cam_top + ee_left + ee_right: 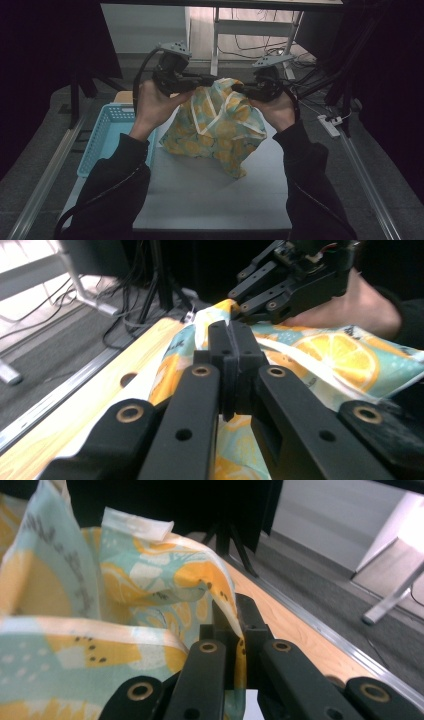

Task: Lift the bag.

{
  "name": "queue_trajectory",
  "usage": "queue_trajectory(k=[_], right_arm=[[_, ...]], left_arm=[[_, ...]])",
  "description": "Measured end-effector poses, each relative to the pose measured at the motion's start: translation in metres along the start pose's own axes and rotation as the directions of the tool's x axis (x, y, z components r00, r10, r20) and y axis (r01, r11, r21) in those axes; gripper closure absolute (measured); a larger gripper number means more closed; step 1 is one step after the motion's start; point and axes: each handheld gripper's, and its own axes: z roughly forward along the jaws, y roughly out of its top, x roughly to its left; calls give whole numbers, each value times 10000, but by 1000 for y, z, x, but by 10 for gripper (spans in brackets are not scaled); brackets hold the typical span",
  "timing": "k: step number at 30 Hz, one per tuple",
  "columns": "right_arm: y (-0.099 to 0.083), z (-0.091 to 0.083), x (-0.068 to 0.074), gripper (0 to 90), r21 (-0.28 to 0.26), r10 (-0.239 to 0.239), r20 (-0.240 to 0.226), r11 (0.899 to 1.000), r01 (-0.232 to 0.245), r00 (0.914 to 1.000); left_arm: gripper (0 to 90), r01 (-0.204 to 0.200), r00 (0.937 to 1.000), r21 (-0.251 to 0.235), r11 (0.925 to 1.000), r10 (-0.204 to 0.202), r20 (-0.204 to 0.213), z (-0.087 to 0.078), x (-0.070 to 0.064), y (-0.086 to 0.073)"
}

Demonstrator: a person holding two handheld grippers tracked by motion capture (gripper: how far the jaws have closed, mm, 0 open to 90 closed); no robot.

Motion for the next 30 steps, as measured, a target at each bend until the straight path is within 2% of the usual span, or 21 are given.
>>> queue_trajectory(k=[3, 5, 12, 15, 19, 21, 24, 30], right_arm=[[-6, 3, -5, 893, 48, 182, 43, 9998, -183, 9998], [-9, 4, -8, 893, 55, 250, 73, 9997, -250, 9997], [-10, 5, -6, 887, 56, 211, 0, 9998, -211, 9998], [-11, 6, -6, 878, 68, 234, -70, 9997, -233, 9997], [-11, 8, -7, 775, -9, 325, -58, 9995, -325, 9995], [-12, 8, -8, 709, -18, 465, -120, 9989, -465, 9988], [-13, 7, -9, 655, -2, 514, 7, 9987, -514, 9987], [-16, 2, -14, 524, -65, 811, 246, 9967, -810, 9964]], left_arm=[[900, 22, 10000, 139, 9999, -21, -90, 5, 4, -2], [900, -22, 10000, 229, 9997, 21, 18, 8, 5, -2], [899, -201, 9998, 304, 9993, 199, 58, 15, 4, -4], [898, -298, 9995, 380, 9988, 300, -51, 18, 4, -4], [886, -402, 9986, 424, 9983, 415, -321, 22, 6, -7], [830, -339, 9985, 371, 9987, 355, -429, 25, 10, -9], [700, -247, 9985, 288, 9993, 261, -484, 29, 15, -12], [487, 376, 9985, 120, 9992, -371, -414, 29, 23, -16]])
